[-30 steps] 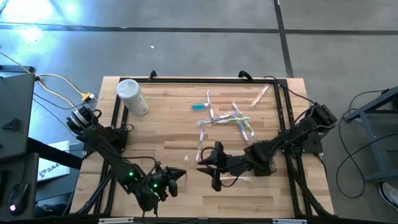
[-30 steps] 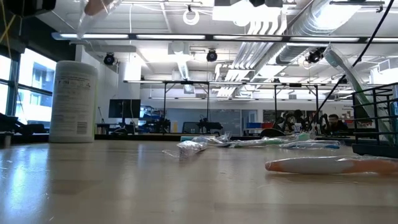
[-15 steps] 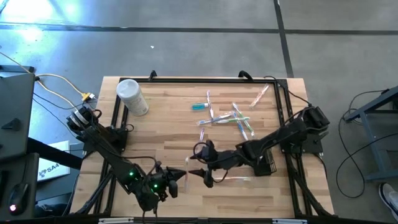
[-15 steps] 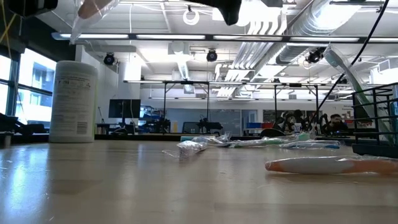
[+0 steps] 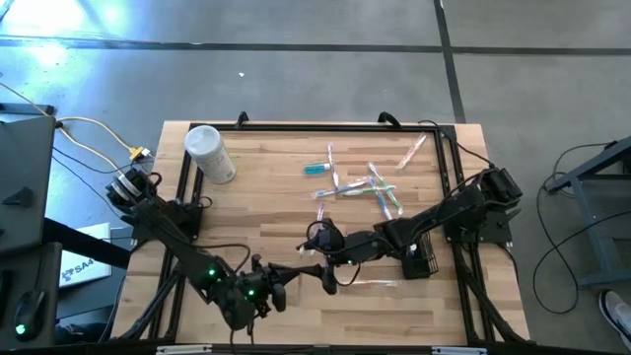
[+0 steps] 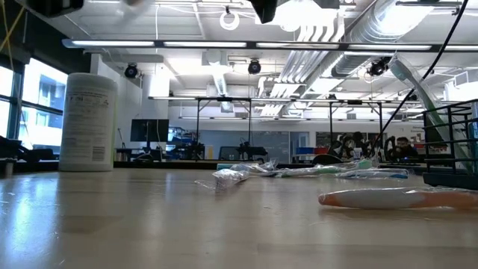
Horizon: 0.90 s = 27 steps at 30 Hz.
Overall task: Pick & Place toothbrushing station
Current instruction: Put the bottom left orange toothbrush into the black mesh organizer
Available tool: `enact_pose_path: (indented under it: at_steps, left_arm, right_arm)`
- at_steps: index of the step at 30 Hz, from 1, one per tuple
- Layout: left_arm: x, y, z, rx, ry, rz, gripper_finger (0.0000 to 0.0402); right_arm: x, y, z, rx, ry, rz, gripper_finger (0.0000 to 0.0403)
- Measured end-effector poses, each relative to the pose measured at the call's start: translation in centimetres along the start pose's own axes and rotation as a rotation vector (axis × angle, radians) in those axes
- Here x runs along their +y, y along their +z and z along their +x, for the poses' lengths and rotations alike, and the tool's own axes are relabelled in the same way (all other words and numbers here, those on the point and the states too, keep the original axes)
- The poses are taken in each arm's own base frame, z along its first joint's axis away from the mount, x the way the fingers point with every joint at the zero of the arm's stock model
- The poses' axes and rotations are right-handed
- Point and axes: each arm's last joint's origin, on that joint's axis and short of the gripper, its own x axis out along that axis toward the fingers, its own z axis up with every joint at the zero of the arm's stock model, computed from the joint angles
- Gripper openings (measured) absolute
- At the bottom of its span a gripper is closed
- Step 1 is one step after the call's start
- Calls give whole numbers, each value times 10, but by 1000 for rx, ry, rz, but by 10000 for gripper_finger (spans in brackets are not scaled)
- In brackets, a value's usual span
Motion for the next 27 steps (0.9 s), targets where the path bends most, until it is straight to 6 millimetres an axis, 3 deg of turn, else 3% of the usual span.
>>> enact_pose_path:
  at_steps: [9,18,27]
  left_arm:
    - [1,-11,13,38,-6,1,0]
    - [1,-10,13,32,-3,-7,0]
    - [2,-9,13,-8,6,-72,0]
  right_arm:
    - [-1,0,0,3,2,-26,192]
    - [-1,-2,0,27,14,-63,18]
    - [3,-3,-3,40,-5,-74,7]
